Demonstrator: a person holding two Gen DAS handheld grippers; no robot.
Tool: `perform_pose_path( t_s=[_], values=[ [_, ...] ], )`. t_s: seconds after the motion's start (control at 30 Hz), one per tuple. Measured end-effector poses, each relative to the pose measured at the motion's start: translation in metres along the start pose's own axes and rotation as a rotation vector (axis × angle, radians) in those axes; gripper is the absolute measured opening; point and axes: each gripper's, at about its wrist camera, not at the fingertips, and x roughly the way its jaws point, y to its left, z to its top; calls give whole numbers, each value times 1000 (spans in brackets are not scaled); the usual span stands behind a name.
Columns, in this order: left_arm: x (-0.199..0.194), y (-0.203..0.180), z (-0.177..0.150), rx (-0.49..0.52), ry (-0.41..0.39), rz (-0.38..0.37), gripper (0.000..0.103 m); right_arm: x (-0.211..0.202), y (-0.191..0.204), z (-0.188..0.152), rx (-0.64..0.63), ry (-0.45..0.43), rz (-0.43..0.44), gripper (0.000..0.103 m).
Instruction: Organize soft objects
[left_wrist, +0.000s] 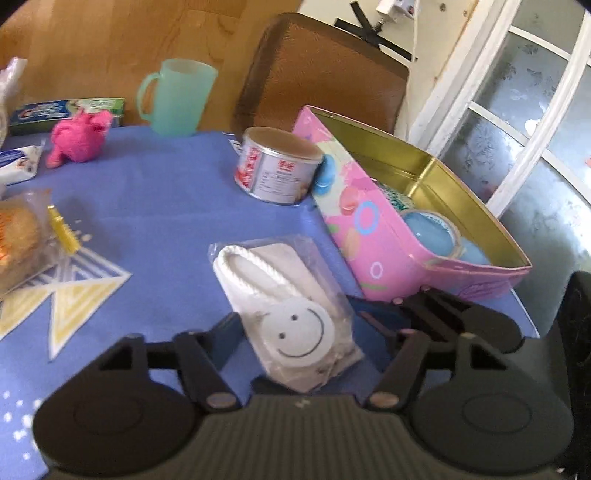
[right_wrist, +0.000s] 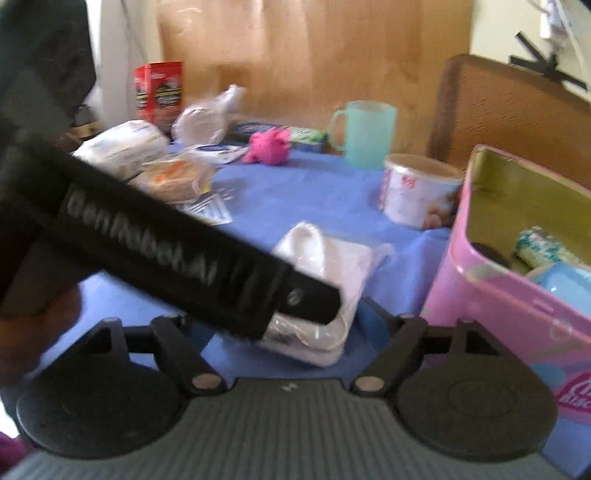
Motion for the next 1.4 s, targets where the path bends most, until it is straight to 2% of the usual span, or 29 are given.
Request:
perform_pose_path(
  t_s=[0.1,0.23,0.37,0.47,0.57,0.67,0.73,0.8,0.87,0.97,1.1,1.2,1.3,1.4],
  values=[
    [-18,5,-2,-16,-41,1,63,-7,10,0,-21,-52,-9,79],
    [-41,-13,12,37,-130,13,63,-19,16,7,-57,-163,-64,79],
    [-49,-48,40,121,-192,-36,63,-52,2,20,-86,-287,-169,79],
    [-33,-85,60,201,-192,-89,63,-73,-28,19,-49,-330,-257,79],
    [-3,-124,73,277,-167,-138,63,-91,-66,10,7,-326,-346,79],
    [35,-161,81,336,-139,-156,64,-99,-108,1,75,-302,-405,79],
    [58,-181,88,374,-150,-125,72,-92,-137,0,103,-284,-454,80],
    [75,-194,95,394,-165,-63,72,-78,-164,-1,122,-240,-551,83],
    [77,-191,98,359,-157,-51,71,-71,-182,-3,148,-220,-605,83],
    [54,-170,91,316,-178,-78,71,-89,-191,-12,236,-284,-577,80],
    [11,-128,68,305,-221,-68,72,-101,-183,-13,267,-356,-534,52],
    [-16,-88,42,268,-224,-6,74,-106,-163,-4,259,-409,-450,33],
    [-38,-43,19,198,-208,77,74,-105,-139,6,239,-442,-326,27],
    [-63,7,-4,98,-211,178,74,-89,-110,25,209,-419,-171,27]
  ],
)
